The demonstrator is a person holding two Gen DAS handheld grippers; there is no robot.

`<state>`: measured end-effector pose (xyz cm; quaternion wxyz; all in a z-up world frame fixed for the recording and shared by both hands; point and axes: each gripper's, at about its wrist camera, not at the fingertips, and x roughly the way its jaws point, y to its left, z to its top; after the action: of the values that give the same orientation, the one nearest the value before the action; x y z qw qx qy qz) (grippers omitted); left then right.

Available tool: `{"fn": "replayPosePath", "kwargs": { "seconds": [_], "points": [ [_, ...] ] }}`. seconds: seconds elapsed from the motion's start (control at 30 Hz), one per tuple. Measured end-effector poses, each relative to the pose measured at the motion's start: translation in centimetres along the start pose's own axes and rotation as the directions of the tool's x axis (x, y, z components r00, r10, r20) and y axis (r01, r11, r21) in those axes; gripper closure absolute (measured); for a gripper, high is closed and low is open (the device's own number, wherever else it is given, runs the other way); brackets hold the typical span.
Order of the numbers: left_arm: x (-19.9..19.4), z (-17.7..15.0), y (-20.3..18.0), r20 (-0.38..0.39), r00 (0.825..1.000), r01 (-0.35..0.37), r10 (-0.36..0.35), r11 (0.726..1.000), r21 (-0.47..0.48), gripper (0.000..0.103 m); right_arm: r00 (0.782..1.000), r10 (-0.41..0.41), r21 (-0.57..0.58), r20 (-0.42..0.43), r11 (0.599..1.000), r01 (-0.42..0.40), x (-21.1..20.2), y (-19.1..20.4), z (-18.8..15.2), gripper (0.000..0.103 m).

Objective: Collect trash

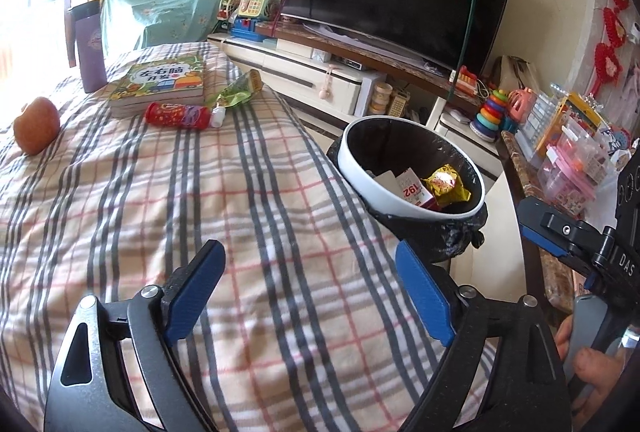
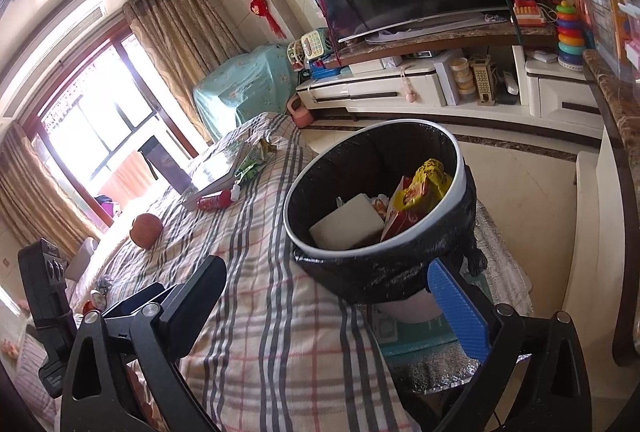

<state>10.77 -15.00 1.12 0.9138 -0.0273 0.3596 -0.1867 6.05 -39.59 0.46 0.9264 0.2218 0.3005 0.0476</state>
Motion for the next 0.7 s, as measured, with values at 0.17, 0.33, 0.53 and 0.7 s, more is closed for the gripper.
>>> {"fn": "replayPosePath", "kwargs": {
  "seconds": [0.17, 0.33, 0.53, 0.7],
  "points": [
    [-0.6, -1.9, 1.0, 0.013, 1.0, -0.005, 0.005, 1.0, -0.028, 0.011, 0.998, -0.044, -0.028, 0.045, 0.999, 0.045, -1.5, 0.8, -1.7, 0.001],
    [-1.9, -3.5, 2.0, 0.047, 0.998, -0.03, 0.032, 0.998, -0.05, 0.011, 0.987, -0.064, -0.062, 0.144, 0.995, 0.073, -3.4, 1.7, -3.2, 0.001],
    [-5.8, -3.8, 1.8, 0.195, 0.978, -0.065, 0.072, 0.997, -0.041, 0.0, 0.922, -0.095, -0.227, 0.374, 0.955, 0.191, -7.5, 5.4, -3.5, 0.0],
    [-7.3, -4.7, 2.1, 0.275, 0.95, -0.142, 0.151, 0.989, -0.053, 0.0, 0.912, -0.122, -0.274, 0.39, 0.931, 0.242, -7.3, 6.3, -4.3, 0.0]
  ]
}}
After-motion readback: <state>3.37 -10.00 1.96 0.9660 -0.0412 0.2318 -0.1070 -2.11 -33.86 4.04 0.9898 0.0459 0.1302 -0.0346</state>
